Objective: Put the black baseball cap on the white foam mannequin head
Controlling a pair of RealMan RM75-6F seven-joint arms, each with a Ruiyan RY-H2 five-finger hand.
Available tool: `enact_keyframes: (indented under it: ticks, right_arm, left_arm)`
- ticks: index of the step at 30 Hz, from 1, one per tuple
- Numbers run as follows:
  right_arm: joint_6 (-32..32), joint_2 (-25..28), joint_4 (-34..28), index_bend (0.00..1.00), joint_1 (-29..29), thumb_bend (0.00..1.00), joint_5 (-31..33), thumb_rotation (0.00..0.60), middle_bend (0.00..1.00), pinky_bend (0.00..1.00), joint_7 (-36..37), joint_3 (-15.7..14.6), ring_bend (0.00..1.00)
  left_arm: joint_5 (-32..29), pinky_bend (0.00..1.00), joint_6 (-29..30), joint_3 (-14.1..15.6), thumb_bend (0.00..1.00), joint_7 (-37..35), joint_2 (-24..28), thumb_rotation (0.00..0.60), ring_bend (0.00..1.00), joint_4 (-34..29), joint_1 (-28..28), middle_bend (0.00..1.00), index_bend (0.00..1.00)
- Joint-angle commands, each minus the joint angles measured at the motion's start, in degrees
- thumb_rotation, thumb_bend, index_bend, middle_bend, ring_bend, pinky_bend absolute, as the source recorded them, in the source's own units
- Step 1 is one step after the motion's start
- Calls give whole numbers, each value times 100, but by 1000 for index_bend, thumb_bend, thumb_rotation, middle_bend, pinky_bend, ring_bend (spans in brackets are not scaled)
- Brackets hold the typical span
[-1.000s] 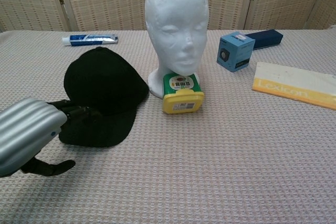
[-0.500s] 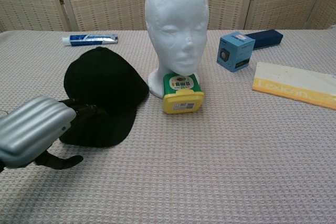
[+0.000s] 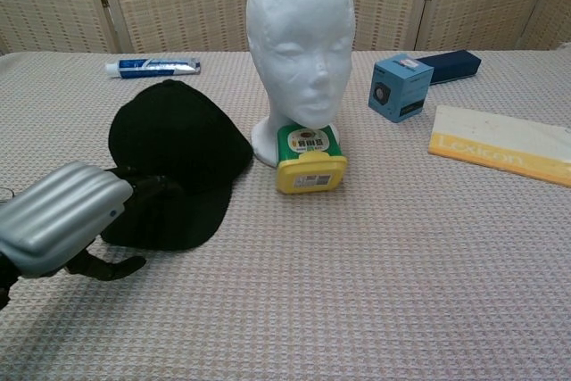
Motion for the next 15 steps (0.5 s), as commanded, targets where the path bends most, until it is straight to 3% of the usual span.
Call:
enact_keyframes:
  ticks: [1, 15]
  right_arm:
    - [-5, -2, -4, 0, 0, 282, 6, 600, 0, 0, -11, 4, 0]
    - [89, 19, -30, 0, -89, 282, 24, 600, 0, 0, -78, 1, 0]
  left_arm:
    - [-1, 549, 35, 13, 289, -37, -44, 600, 328, 62, -21, 414, 267]
    - [-14, 549, 164, 84, 295, -341, -296, 600, 328, 524, -105, 421, 272]
